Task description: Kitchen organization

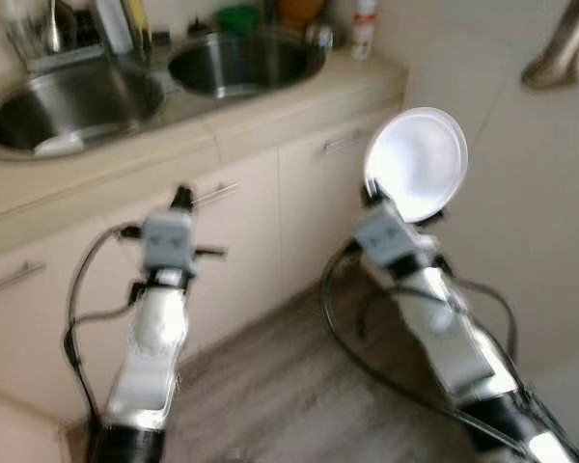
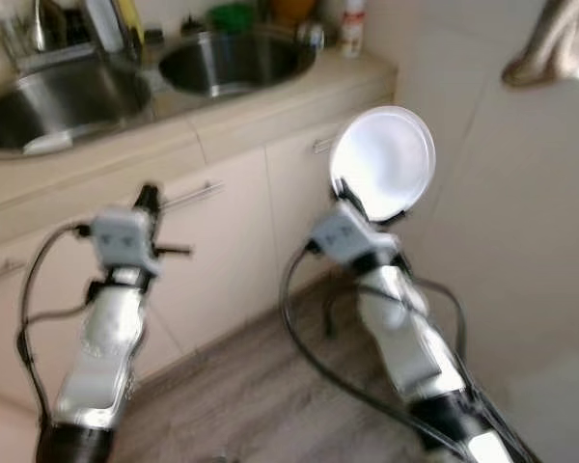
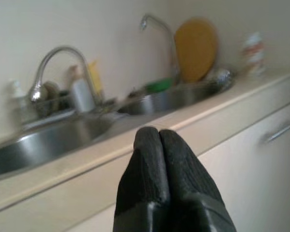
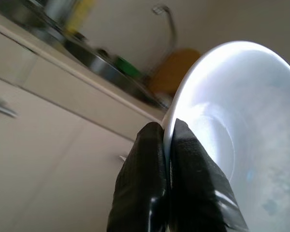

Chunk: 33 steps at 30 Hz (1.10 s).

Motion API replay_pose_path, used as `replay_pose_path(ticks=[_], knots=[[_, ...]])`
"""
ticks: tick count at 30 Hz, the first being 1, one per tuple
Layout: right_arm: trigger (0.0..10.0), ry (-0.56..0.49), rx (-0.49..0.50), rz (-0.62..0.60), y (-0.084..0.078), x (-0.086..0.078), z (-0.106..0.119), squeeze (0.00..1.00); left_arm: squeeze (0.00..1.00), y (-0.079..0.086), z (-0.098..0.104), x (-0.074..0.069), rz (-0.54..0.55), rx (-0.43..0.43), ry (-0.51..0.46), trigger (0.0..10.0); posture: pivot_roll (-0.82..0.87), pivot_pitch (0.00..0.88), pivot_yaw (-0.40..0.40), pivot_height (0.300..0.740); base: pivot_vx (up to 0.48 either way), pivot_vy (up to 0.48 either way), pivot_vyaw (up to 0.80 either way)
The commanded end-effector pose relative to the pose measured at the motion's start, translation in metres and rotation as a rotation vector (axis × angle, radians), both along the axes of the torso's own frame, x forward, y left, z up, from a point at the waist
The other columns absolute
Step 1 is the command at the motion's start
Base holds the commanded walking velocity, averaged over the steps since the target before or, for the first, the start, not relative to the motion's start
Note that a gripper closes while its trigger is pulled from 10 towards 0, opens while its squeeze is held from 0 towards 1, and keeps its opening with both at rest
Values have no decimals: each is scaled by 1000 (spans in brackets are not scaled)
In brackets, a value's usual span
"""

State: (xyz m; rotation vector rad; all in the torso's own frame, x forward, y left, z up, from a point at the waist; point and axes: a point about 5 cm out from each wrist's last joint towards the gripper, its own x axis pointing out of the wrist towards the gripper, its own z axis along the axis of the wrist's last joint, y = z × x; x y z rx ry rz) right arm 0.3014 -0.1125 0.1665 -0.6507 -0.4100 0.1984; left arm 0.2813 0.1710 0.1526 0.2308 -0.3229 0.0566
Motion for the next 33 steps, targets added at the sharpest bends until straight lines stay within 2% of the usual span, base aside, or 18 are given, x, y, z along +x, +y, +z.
replay_pose_path(ticks=[1, 10, 20, 28, 33], knots=[[10000, -35, 21, -9, -7, 1, 9, 0, 0, -8, 5, 0, -27, -7, -26, 10000, 8, 20, 12, 740, 255, 0, 800], [10000, -48, 51, -7, -8, 2, 13, 0, 0, -9, 6, 0, -27, -5, -31, 10000, 10, 21, 9, 740, 262, 0, 663], [10000, -58, 54, -4, -8, 3, 15, 0, 0, -10, 6, 0, -39, -5, -26, 10000, 8, 20, 11, 740, 254, 0, 0], [10000, -72, 82, -2, -8, 3, 18, 0, 0, -11, 6, 1, -40, -5, -28, 10000, 9, 20, 12, 740, 267, 0, 664], [10000, -73, 79, -11, -10, 4, 19, 0, 0, -10, 8, 1, -35, -6, -37, 10000, 10, 21, 11, 740, 252, 0, 0]])
